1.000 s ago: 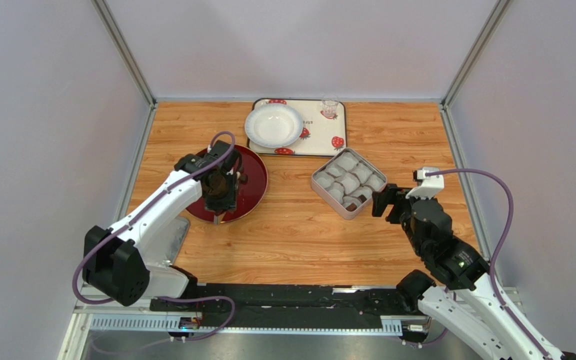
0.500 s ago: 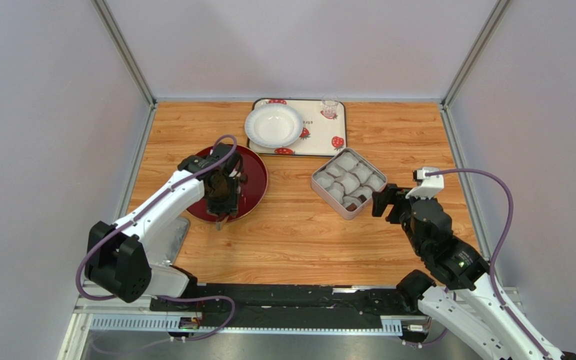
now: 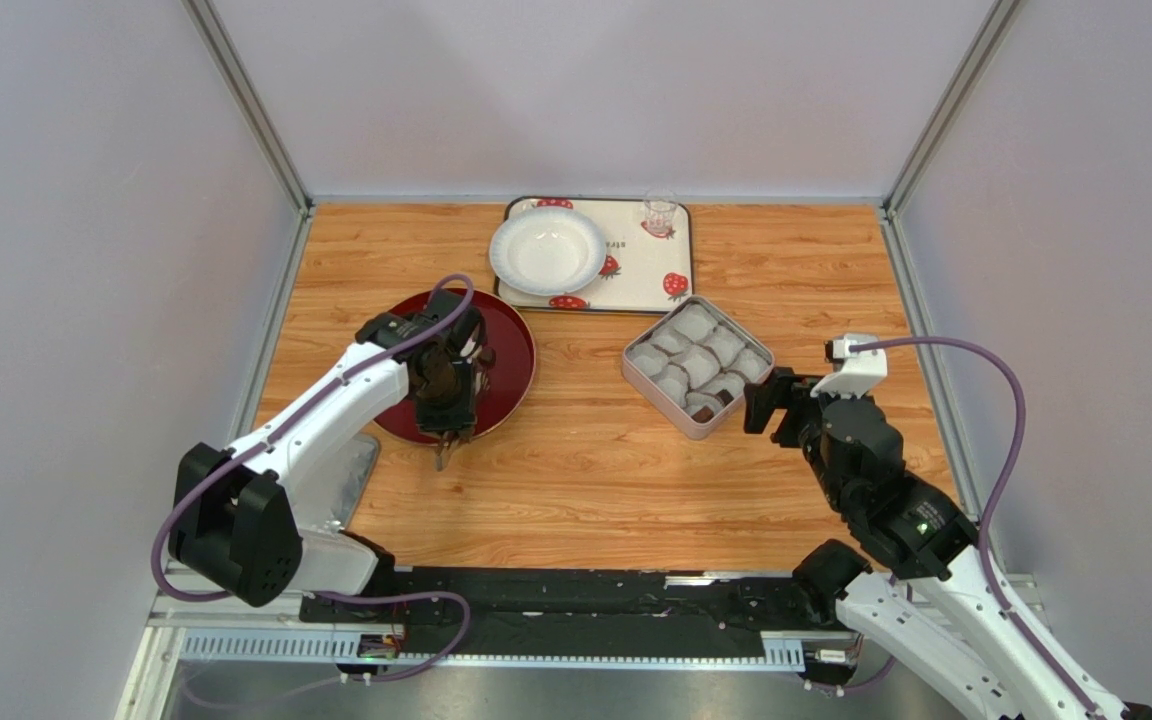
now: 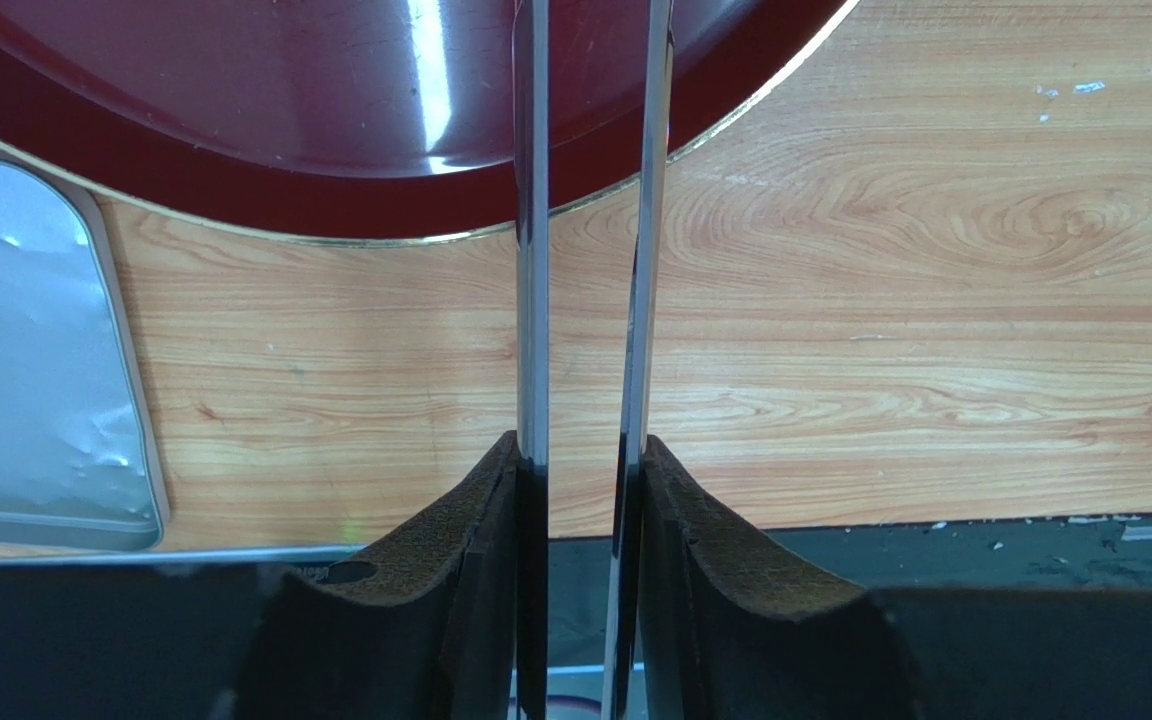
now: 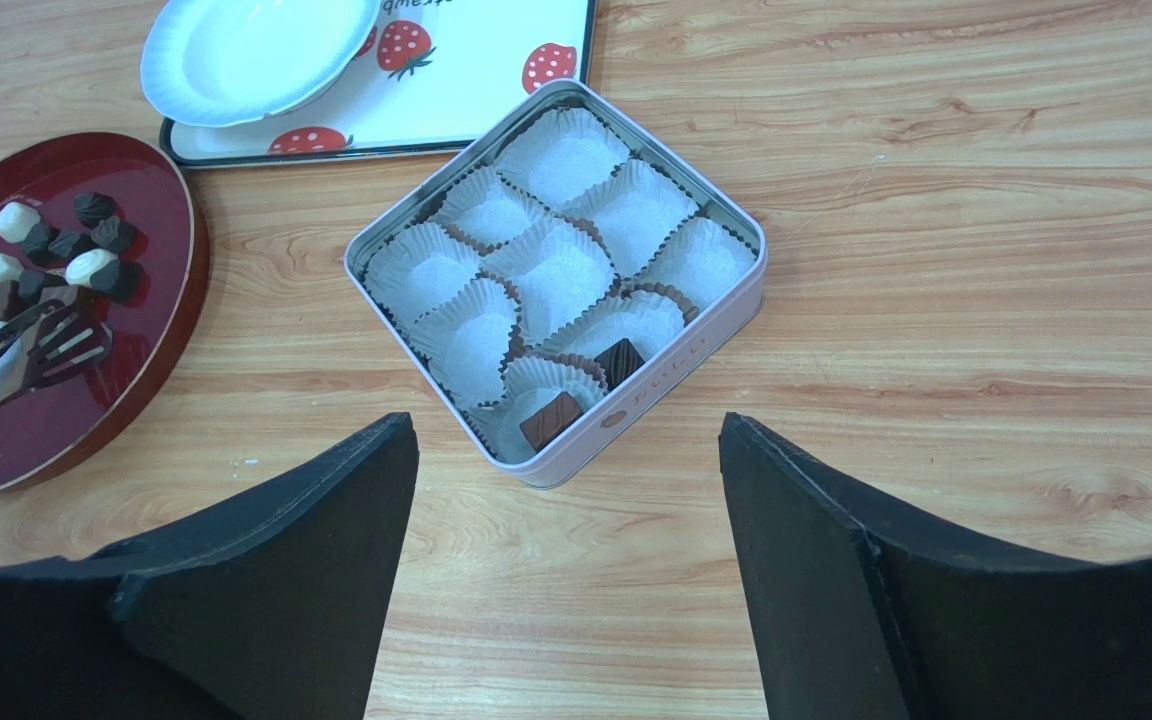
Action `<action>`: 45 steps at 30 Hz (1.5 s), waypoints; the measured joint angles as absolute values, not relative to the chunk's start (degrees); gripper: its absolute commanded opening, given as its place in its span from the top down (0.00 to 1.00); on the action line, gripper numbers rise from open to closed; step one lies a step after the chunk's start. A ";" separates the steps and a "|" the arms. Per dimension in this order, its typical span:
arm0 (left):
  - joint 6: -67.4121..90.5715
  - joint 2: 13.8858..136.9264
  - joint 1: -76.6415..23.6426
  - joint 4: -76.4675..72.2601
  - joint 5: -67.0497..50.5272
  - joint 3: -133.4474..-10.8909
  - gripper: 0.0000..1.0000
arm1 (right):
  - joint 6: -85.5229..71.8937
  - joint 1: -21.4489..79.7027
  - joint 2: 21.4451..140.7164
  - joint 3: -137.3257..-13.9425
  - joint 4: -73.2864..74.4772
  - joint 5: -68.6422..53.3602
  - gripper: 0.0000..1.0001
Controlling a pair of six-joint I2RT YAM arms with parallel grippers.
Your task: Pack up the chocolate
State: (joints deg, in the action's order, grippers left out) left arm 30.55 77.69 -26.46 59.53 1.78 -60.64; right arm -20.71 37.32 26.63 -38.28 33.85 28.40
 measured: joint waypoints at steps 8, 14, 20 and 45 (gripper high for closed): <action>30.11 75.46 -26.46 61.14 1.08 -63.09 0.66 | -20.64 37.32 26.50 -38.28 33.85 28.42 0.23; 28.71 73.80 -26.83 61.47 0.67 -68.82 0.66 | -20.62 37.32 26.37 -38.41 34.02 28.49 0.23; 26.76 76.14 -30.39 61.47 -0.45 -76.09 0.66 | -20.18 37.32 26.44 -41.41 35.29 29.58 0.23; 16.99 117.78 -51.90 53.67 -12.91 -119.94 0.65 | -8.91 37.32 24.16 -43.86 38.33 46.70 0.23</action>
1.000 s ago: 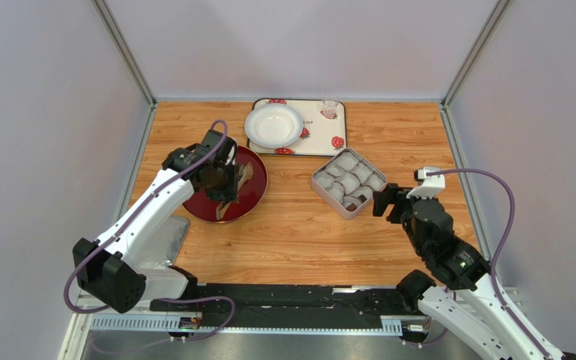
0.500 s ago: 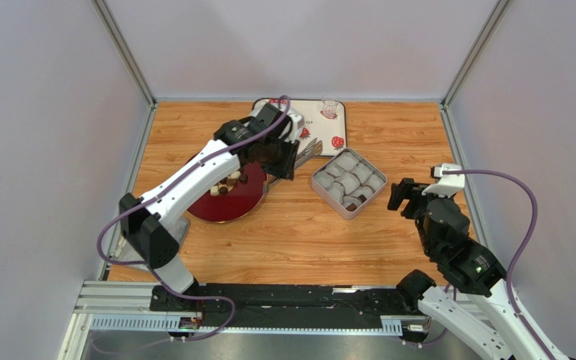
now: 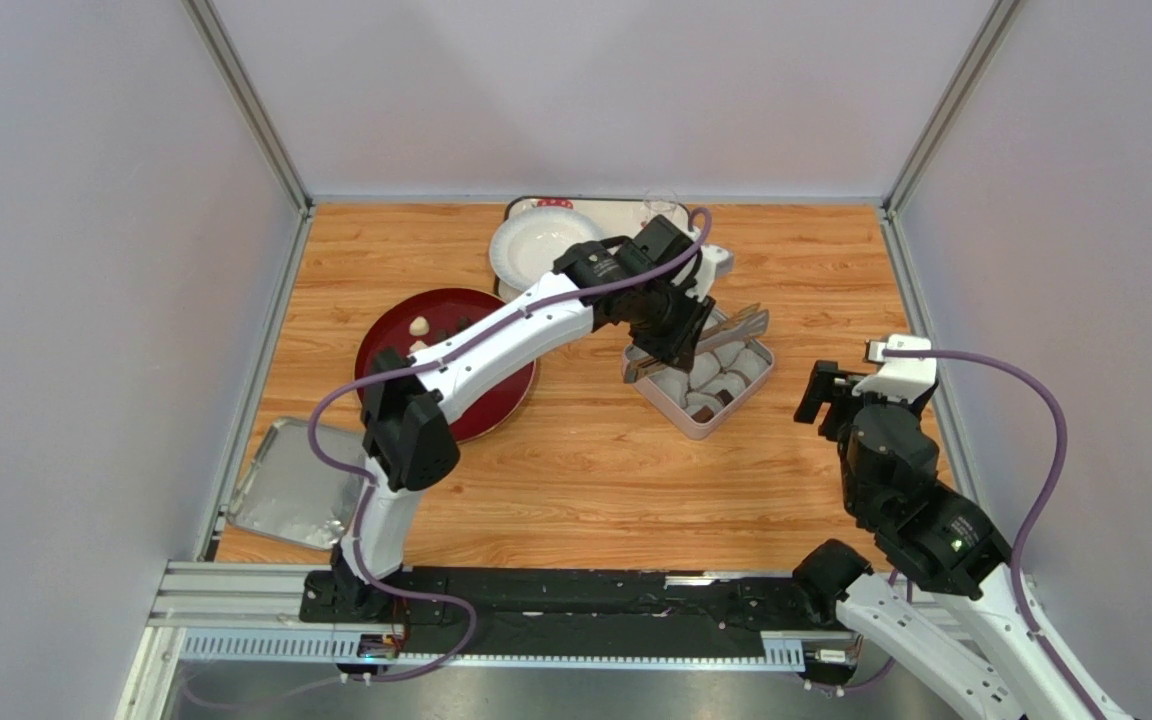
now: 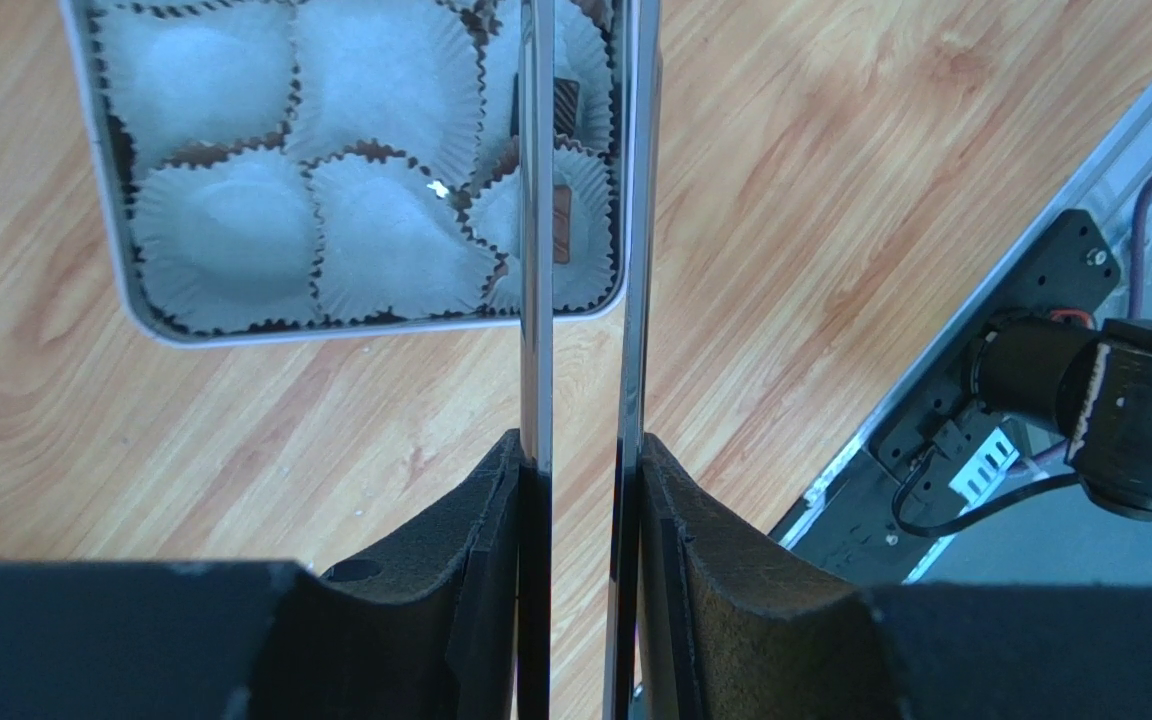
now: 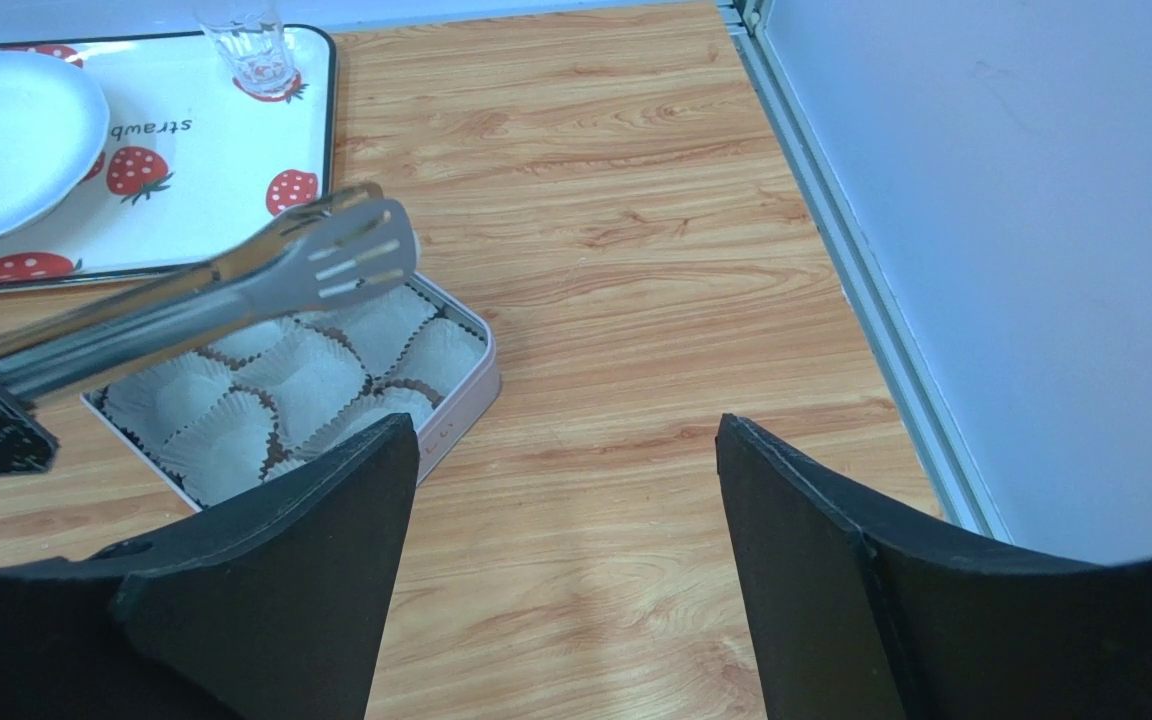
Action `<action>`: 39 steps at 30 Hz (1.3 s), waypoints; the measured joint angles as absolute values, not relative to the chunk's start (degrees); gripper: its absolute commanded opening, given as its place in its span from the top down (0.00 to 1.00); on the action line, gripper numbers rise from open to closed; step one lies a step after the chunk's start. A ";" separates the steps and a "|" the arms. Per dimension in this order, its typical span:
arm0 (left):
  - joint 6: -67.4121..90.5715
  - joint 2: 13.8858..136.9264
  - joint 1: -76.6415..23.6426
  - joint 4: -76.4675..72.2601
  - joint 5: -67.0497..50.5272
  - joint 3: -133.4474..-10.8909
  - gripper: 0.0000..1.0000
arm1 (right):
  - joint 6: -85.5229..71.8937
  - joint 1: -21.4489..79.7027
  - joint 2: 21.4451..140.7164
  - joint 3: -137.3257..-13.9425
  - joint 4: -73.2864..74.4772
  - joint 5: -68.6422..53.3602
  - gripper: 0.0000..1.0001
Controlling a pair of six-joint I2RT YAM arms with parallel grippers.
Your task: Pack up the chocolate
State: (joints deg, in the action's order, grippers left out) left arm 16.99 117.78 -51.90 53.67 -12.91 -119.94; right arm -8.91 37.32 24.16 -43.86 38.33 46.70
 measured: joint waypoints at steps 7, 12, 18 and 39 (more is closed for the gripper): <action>16.27 122.69 -53.25 53.76 -13.41 -120.46 0.65 | -8.49 37.32 23.20 -43.42 38.30 47.79 0.23; 16.12 125.43 -53.32 53.84 -13.19 -121.38 0.65 | -8.49 37.32 23.14 -43.09 38.30 47.90 0.23; 16.03 128.44 -53.34 53.71 -13.21 -123.76 0.64 | -8.49 37.32 23.07 -43.00 38.30 47.88 0.23; 15.88 130.15 -53.49 54.11 -12.60 -125.23 0.59 | -8.47 37.32 22.22 -42.94 38.30 47.46 0.23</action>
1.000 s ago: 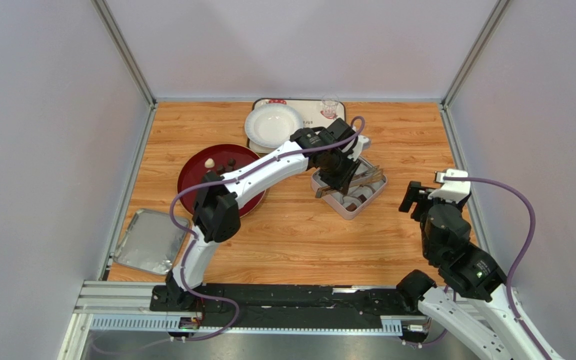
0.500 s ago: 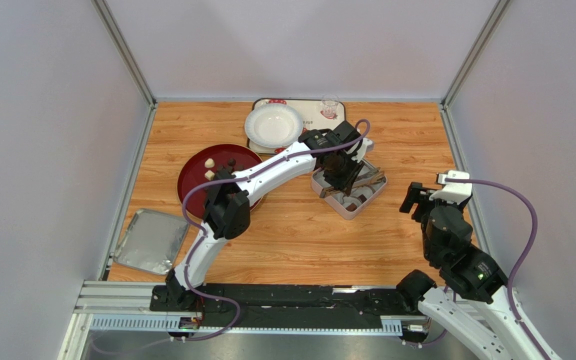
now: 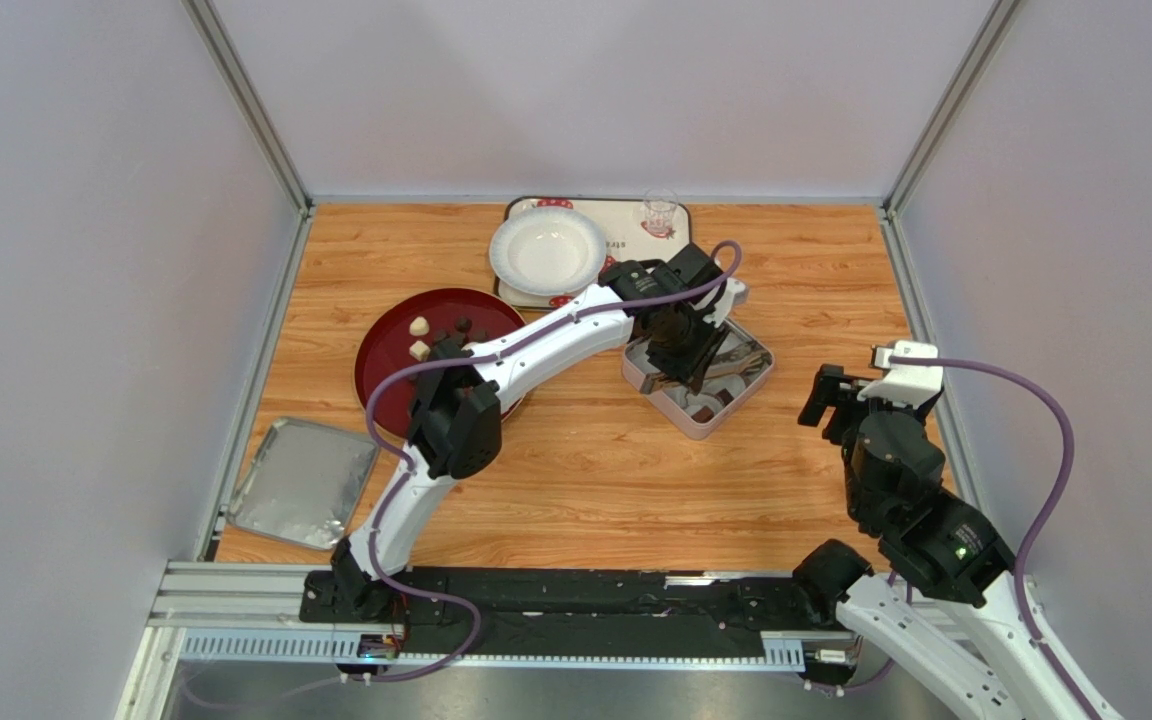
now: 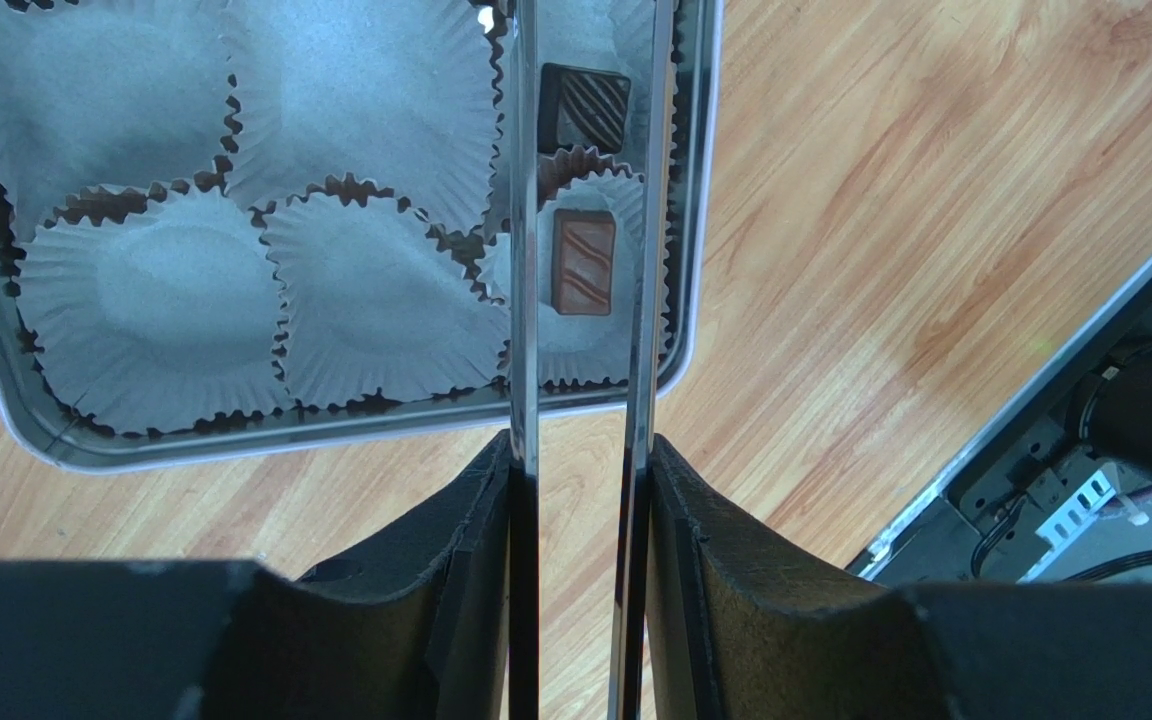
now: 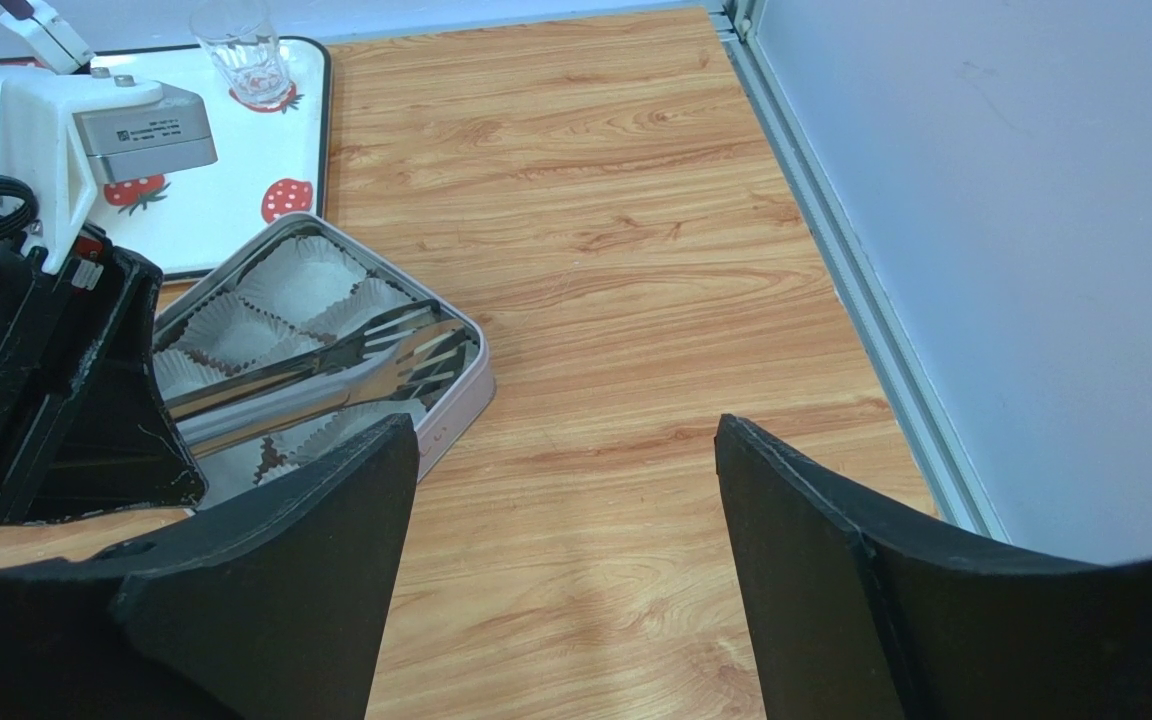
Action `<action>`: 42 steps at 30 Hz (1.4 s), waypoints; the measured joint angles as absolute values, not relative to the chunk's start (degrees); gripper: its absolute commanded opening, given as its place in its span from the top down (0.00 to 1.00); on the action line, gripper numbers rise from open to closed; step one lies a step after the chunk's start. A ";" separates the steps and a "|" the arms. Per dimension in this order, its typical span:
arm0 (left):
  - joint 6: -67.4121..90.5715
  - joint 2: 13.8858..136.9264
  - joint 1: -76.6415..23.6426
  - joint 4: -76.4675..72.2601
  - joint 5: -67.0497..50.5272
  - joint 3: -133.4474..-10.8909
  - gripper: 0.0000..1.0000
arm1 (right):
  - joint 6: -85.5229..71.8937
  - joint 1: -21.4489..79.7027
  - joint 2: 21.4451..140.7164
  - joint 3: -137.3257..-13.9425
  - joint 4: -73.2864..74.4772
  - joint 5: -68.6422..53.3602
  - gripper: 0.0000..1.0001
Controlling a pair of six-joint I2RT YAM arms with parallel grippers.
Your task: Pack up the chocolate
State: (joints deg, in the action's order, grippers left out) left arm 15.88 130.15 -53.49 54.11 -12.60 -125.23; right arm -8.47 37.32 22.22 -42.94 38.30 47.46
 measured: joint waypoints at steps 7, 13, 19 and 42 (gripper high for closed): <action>15.90 130.15 -53.54 53.95 -12.10 -125.23 0.56 | -8.47 37.32 22.22 -42.92 38.30 47.35 0.23; 15.90 130.15 -53.54 53.74 -11.88 -125.23 0.57 | -8.40 37.32 22.22 -42.92 38.30 46.83 0.23; 15.92 129.95 -53.54 53.69 -11.42 -125.23 0.64 | -8.23 37.32 22.22 -42.92 38.30 46.30 0.23; 18.96 94.30 -46.63 49.23 -4.89 -98.00 0.65 | -8.10 37.32 20.80 -42.83 37.58 43.16 0.23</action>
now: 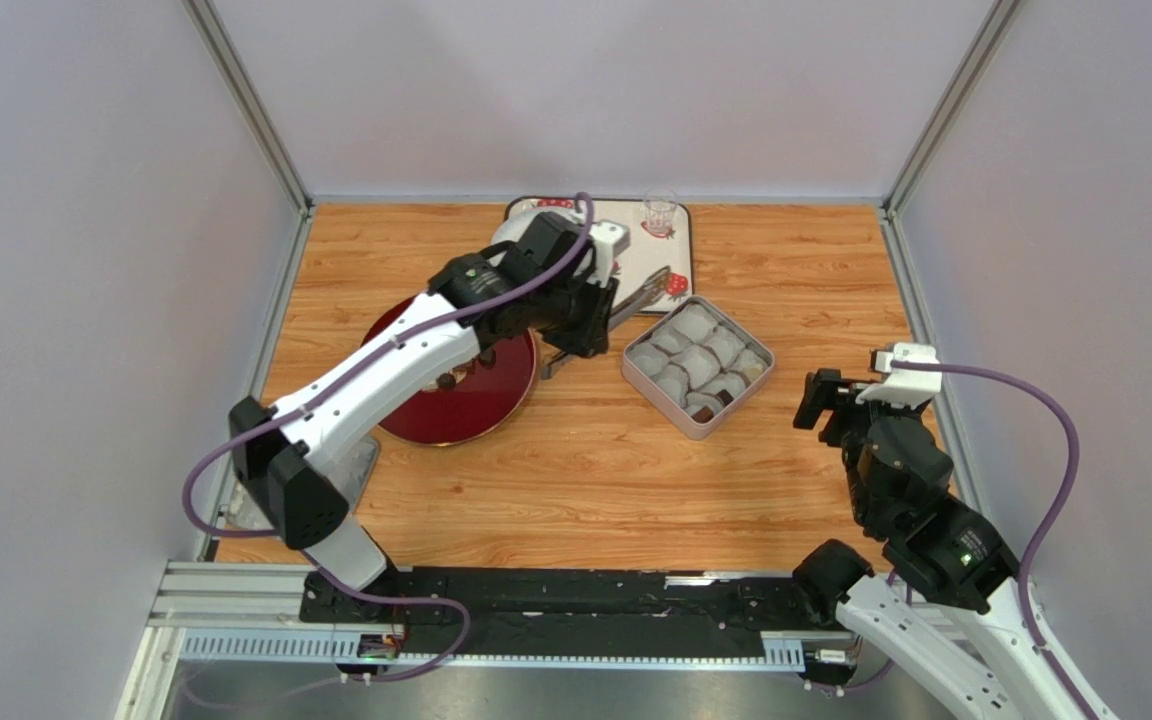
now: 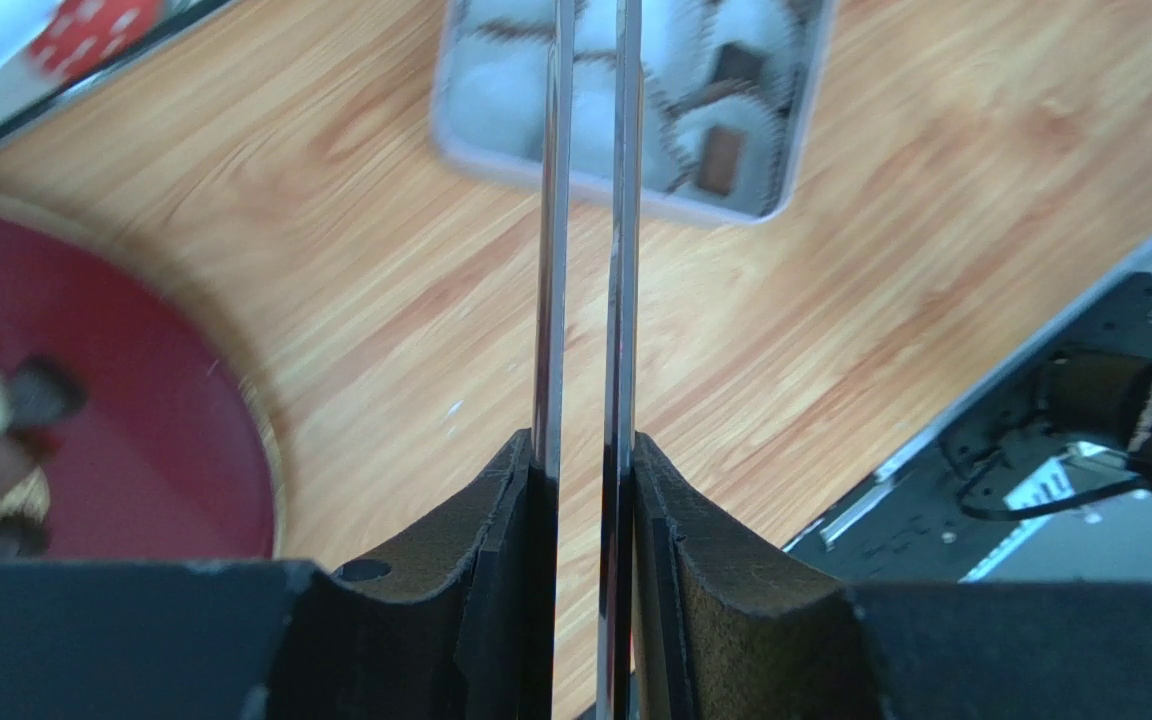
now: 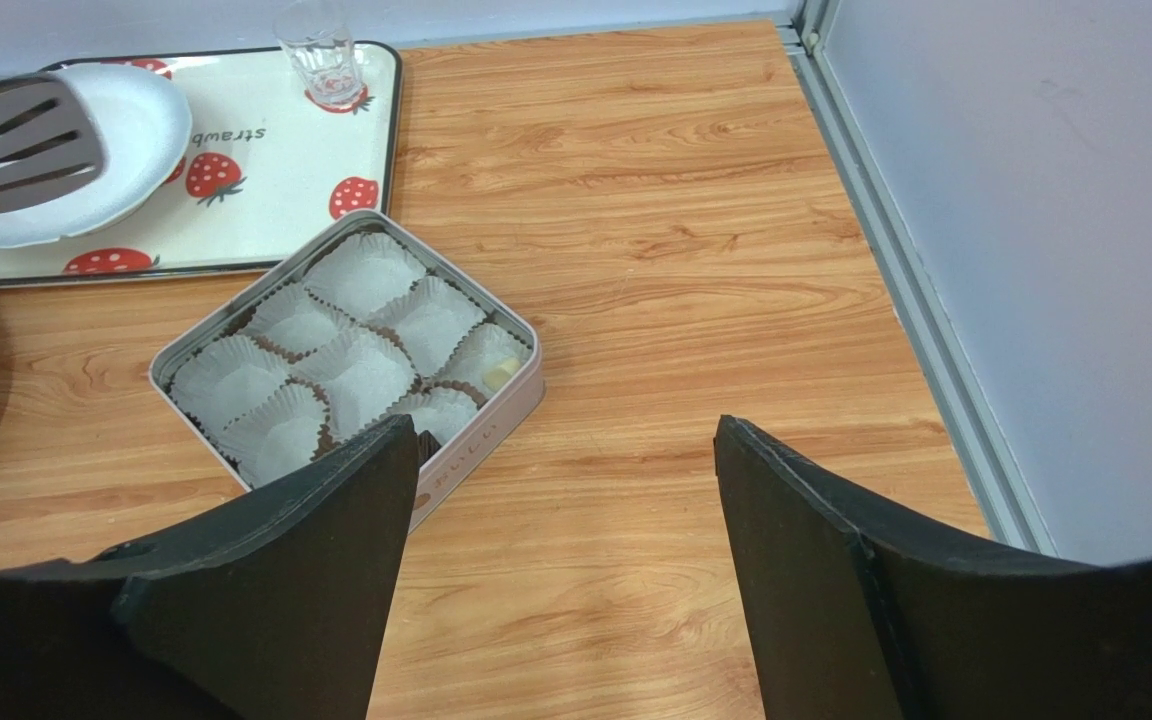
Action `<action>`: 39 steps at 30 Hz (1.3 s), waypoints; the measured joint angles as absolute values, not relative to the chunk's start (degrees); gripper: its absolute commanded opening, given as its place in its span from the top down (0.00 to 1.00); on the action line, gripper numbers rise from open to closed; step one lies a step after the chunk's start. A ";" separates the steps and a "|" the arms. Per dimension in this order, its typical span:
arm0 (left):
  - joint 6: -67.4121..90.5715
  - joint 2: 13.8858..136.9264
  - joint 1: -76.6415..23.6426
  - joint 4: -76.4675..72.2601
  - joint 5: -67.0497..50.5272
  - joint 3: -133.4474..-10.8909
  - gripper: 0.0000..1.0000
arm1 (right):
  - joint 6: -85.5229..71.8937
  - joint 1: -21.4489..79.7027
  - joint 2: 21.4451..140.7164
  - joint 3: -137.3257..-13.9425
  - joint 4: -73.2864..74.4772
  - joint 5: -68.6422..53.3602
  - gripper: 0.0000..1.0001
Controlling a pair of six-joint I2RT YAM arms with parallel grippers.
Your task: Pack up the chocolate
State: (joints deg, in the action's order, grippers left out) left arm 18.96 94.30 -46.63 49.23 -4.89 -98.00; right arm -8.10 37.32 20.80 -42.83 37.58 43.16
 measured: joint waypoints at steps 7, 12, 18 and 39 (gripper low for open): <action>22.09 78.67 -39.51 52.75 0.75 -83.50 0.61 | -8.10 37.32 20.80 -42.46 37.04 41.34 0.23; 24.32 67.81 -33.89 55.77 4.45 -75.13 0.59 | -8.10 37.32 20.88 -42.30 37.01 40.18 0.23; 25.58 61.01 -24.51 59.27 6.85 -65.82 0.57 | -8.10 37.32 20.91 -42.30 37.01 39.00 0.23; 23.66 70.61 -8.08 55.64 4.93 -58.08 0.50 | -8.10 37.32 20.88 -42.24 36.91 36.91 0.23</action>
State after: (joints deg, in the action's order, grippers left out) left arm 23.66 70.61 -8.08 55.64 4.93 -58.08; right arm -8.10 37.32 20.88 -42.24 36.91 36.91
